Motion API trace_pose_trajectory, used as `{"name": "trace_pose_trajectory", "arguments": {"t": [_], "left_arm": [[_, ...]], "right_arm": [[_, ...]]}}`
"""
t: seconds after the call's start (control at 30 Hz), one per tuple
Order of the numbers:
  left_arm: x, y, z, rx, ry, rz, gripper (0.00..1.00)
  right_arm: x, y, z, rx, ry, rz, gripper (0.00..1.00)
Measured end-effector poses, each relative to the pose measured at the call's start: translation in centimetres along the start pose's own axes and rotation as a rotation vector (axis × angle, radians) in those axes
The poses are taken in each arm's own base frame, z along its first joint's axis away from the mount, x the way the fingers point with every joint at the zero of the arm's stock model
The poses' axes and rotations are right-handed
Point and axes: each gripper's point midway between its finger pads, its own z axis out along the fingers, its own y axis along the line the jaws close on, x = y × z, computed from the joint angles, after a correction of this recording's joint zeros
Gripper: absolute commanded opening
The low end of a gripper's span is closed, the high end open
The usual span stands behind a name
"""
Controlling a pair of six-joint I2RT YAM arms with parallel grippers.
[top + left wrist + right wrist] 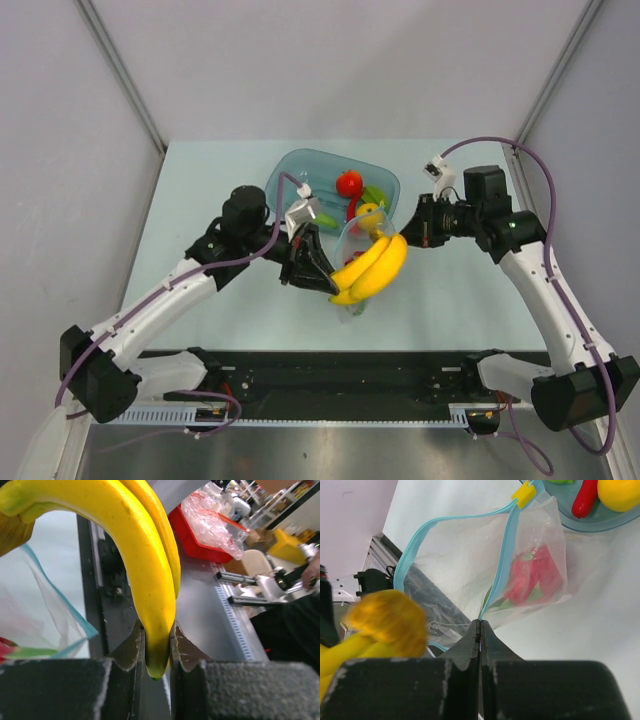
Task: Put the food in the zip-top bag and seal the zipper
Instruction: Place the fake fruit in the zipper food storage bag.
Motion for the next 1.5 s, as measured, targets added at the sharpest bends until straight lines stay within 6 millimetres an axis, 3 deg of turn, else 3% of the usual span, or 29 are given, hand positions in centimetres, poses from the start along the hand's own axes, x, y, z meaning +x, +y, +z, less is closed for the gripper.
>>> {"name": "trace_pose_trajectory", "arguments": {"t": [0.23, 0.53, 0.7, 0.9, 1.0, 1.03, 1.13, 1.27, 1.5], "left_arm": [[2.1, 0.9, 0.4, -0.025, -0.075, -0.265, 0.0], [-0.2, 2.3, 0.6, -0.066, -0.221, -0.365, 0.0], [-0.4, 4.2, 0.4, -0.108, -0.269, -0.423, 0.0], [1.2, 7.2, 0.5, -0.163, -0.282, -0.54, 0.0], [1.5, 8.0, 0.5, -0.181, -0.289, -0.564, 0.21], [1.6, 8.2, 0.5, -0.185, -0.29, -0.568, 0.42], [1.8, 8.8, 0.5, -0.204, -0.293, -0.58, 0.79], [2.3, 9.8, 0.4, -0.257, -0.264, -0.596, 0.87], [2.2, 9.6, -2.1, -0.353, -0.189, -0.458, 0.8]], "right_arm": [[0.7, 0.3, -0.6, -0.001, -0.013, -0.01, 0.0], [1.1, 0.4, -0.7, -0.004, -0.017, -0.015, 0.0], [1.1, 0.4, -0.8, -0.005, -0.021, -0.017, 0.0], [0.9, 0.5, -0.8, -0.006, -0.028, -0.021, 0.0], [0.8, 0.5, -0.8, -0.008, -0.033, -0.022, 0.0], [0.8, 0.5, -0.8, -0.009, -0.034, -0.023, 0.0], [0.6, 0.6, -0.7, -0.014, -0.038, -0.026, 0.0], [0.5, 0.6, -0.7, -0.023, -0.039, -0.027, 0.0], [0.2, 0.1, -0.6, -0.027, -0.042, -0.012, 0.0]]}}
